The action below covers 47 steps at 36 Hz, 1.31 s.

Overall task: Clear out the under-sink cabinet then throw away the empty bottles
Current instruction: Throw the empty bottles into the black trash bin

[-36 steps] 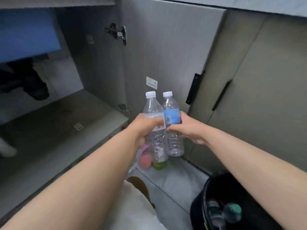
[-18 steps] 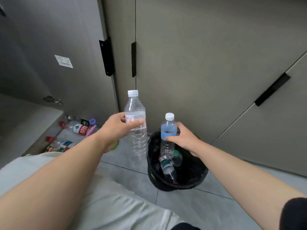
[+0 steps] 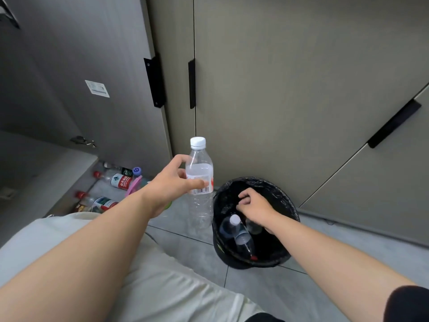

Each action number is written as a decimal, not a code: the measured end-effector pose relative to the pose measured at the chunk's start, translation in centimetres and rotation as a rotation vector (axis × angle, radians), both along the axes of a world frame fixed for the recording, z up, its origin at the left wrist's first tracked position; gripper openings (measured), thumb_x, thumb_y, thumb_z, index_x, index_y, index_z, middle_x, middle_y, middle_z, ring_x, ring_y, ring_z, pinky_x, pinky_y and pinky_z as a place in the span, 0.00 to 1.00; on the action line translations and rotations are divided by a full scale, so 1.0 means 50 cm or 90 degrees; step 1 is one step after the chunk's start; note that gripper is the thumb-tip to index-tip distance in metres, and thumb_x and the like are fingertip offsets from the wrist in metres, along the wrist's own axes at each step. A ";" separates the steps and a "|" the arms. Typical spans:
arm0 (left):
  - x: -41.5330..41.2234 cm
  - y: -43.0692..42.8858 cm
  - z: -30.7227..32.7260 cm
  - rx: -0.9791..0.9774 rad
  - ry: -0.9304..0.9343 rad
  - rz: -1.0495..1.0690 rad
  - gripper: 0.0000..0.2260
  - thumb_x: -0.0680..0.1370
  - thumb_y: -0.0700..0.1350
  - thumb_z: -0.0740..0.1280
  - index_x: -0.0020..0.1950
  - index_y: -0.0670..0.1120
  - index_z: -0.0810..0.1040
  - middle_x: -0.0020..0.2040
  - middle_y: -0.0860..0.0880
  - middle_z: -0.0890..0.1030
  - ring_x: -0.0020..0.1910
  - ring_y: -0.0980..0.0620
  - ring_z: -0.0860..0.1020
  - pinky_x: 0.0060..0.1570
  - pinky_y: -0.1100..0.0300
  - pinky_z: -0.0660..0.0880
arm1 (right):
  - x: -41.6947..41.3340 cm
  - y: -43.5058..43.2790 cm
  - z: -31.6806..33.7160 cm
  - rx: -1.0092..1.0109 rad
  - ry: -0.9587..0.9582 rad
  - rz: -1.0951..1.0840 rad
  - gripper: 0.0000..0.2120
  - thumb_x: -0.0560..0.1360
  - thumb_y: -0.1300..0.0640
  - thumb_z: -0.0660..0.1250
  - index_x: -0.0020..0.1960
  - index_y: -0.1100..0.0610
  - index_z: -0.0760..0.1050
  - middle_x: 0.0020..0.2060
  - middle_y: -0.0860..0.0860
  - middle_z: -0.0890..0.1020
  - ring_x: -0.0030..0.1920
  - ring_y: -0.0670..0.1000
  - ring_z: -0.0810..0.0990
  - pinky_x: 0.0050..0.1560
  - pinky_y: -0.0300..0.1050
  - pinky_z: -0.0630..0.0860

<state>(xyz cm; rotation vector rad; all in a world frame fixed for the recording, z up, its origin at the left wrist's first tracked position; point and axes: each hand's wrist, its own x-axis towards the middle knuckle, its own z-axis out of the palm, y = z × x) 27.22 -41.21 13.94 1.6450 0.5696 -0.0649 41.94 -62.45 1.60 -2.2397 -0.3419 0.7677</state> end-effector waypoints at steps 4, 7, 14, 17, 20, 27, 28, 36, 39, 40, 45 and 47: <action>0.005 -0.005 -0.003 0.041 -0.036 -0.032 0.24 0.70 0.45 0.81 0.61 0.59 0.76 0.54 0.47 0.85 0.56 0.48 0.84 0.64 0.44 0.77 | -0.011 0.032 0.106 0.201 0.057 0.015 0.15 0.74 0.63 0.68 0.56 0.47 0.78 0.52 0.50 0.84 0.52 0.50 0.82 0.47 0.38 0.74; 0.009 -0.013 -0.002 0.093 -0.071 -0.056 0.26 0.69 0.46 0.81 0.62 0.62 0.76 0.51 0.49 0.85 0.53 0.50 0.84 0.62 0.46 0.79 | -0.028 0.047 0.194 0.322 0.139 0.140 0.19 0.74 0.58 0.68 0.64 0.46 0.76 0.59 0.50 0.82 0.61 0.53 0.80 0.53 0.44 0.76; 0.018 -0.017 -0.010 0.186 -0.101 -0.083 0.30 0.68 0.48 0.82 0.66 0.63 0.75 0.51 0.54 0.84 0.50 0.54 0.84 0.59 0.48 0.80 | -0.038 0.077 0.265 0.338 -0.019 0.180 0.17 0.74 0.49 0.75 0.62 0.43 0.78 0.56 0.49 0.83 0.57 0.48 0.81 0.61 0.44 0.77; 0.019 -0.017 -0.022 0.214 -0.084 -0.096 0.29 0.69 0.49 0.81 0.66 0.62 0.74 0.54 0.57 0.84 0.53 0.56 0.83 0.61 0.48 0.79 | -0.026 0.074 0.264 0.288 -0.113 0.190 0.15 0.72 0.48 0.76 0.58 0.43 0.80 0.53 0.47 0.83 0.53 0.48 0.80 0.57 0.40 0.77; 0.019 -0.015 -0.029 0.257 -0.061 -0.081 0.30 0.70 0.53 0.80 0.69 0.61 0.73 0.63 0.57 0.80 0.64 0.57 0.78 0.67 0.49 0.75 | -0.006 0.059 0.257 0.278 -0.126 0.145 0.16 0.71 0.47 0.77 0.57 0.45 0.81 0.52 0.47 0.84 0.50 0.46 0.81 0.54 0.38 0.77; 0.011 -0.003 -0.032 0.314 -0.018 -0.019 0.17 0.76 0.51 0.75 0.63 0.53 0.78 0.61 0.53 0.79 0.62 0.54 0.77 0.66 0.49 0.74 | 0.041 -0.001 0.203 0.233 -0.089 -0.052 0.11 0.72 0.44 0.75 0.51 0.46 0.80 0.46 0.47 0.85 0.44 0.42 0.81 0.43 0.39 0.76; 0.009 -0.002 -0.033 0.318 -0.015 -0.019 0.15 0.77 0.50 0.74 0.62 0.53 0.78 0.60 0.52 0.80 0.61 0.53 0.78 0.66 0.48 0.75 | 0.046 -0.006 0.198 0.236 -0.091 -0.080 0.11 0.72 0.44 0.74 0.51 0.46 0.80 0.46 0.49 0.84 0.43 0.43 0.81 0.42 0.39 0.75; -0.001 0.001 -0.035 0.321 -0.007 0.005 0.07 0.79 0.45 0.71 0.57 0.49 0.81 0.53 0.50 0.82 0.55 0.51 0.80 0.62 0.50 0.77 | 0.081 -0.033 0.192 0.302 -0.215 -0.334 0.10 0.72 0.50 0.69 0.38 0.53 0.72 0.36 0.49 0.73 0.36 0.49 0.70 0.37 0.43 0.68; -0.001 0.002 -0.035 0.312 -0.004 0.005 0.07 0.79 0.44 0.71 0.57 0.49 0.80 0.52 0.50 0.82 0.54 0.51 0.80 0.61 0.51 0.77 | 0.092 -0.048 0.192 0.237 -0.276 -0.360 0.11 0.69 0.48 0.67 0.37 0.54 0.68 0.41 0.51 0.74 0.37 0.51 0.71 0.39 0.47 0.68; -0.001 0.002 -0.035 0.311 -0.001 0.001 0.07 0.79 0.44 0.71 0.57 0.49 0.80 0.52 0.50 0.82 0.54 0.51 0.80 0.61 0.51 0.77 | 0.094 -0.051 0.188 0.193 -0.272 -0.335 0.12 0.69 0.48 0.67 0.38 0.55 0.70 0.42 0.52 0.76 0.38 0.52 0.73 0.40 0.48 0.70; 0.004 -0.002 -0.035 0.317 0.009 -0.016 0.07 0.80 0.45 0.70 0.57 0.49 0.80 0.54 0.49 0.81 0.55 0.51 0.80 0.61 0.50 0.78 | 0.076 -0.041 0.123 0.049 -0.148 -0.179 0.11 0.73 0.47 0.71 0.45 0.54 0.76 0.44 0.54 0.83 0.46 0.57 0.83 0.42 0.56 0.84; 0.003 -0.002 -0.036 0.322 0.013 -0.019 0.07 0.80 0.45 0.70 0.57 0.49 0.80 0.54 0.49 0.81 0.55 0.51 0.80 0.61 0.50 0.77 | 0.065 -0.032 0.091 -0.005 -0.120 -0.133 0.09 0.73 0.50 0.71 0.47 0.54 0.76 0.46 0.55 0.82 0.47 0.59 0.84 0.43 0.57 0.84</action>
